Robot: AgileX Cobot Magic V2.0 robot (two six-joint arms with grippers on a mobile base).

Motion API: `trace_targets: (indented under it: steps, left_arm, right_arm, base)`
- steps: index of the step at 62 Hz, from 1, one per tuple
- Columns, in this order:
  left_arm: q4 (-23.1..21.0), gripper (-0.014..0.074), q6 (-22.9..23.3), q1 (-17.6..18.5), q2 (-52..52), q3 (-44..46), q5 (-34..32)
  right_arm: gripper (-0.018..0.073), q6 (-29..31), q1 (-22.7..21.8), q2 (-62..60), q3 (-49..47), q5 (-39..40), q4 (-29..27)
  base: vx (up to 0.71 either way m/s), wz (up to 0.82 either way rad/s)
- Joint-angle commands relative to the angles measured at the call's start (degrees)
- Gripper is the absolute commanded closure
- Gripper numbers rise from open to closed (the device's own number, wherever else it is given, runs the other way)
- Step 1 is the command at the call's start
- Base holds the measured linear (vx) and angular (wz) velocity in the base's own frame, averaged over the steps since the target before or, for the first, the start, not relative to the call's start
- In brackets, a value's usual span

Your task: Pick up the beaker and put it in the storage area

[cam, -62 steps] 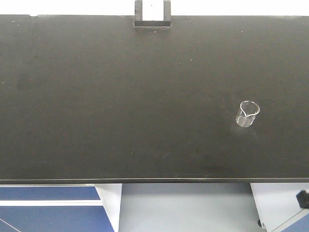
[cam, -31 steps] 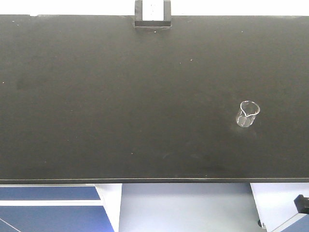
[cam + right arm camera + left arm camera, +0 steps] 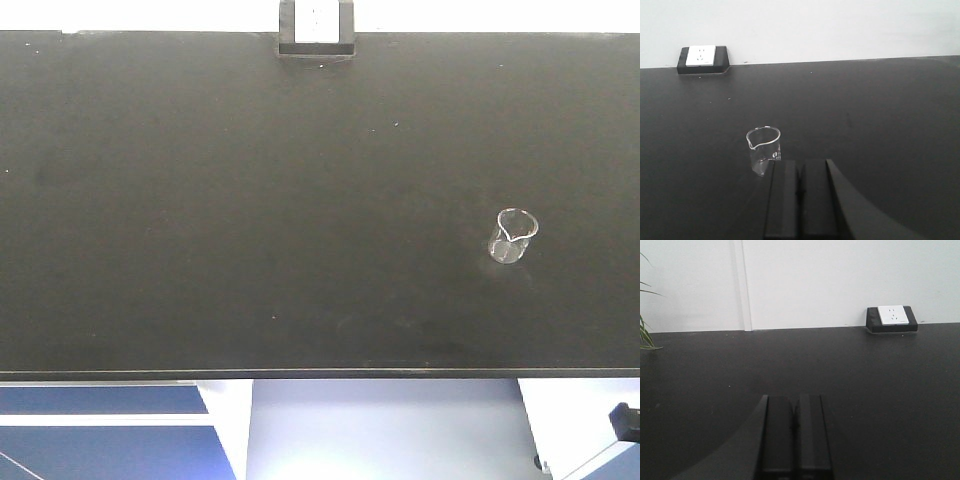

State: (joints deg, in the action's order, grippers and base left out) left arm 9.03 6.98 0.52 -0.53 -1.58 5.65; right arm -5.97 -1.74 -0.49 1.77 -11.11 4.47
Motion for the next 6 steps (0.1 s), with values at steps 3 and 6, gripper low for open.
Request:
trace_targets:
  steps: [3,6]
  left_arm:
    - [-0.1,0.0603,0.6,0.0,-0.8,1.2,-4.5]
    - [-0.1,0.0603,0.6,0.0,-0.8,1.2,-4.5]
  right_arm:
    - [0.0565,0.4,0.0,-1.5,0.4,4.2,0.2]
    - [0.0565,0.4,0.0,-1.5,0.4,4.2,0.2]
  base:
    - [0.00,0.00]
    - [0.00,0.00]
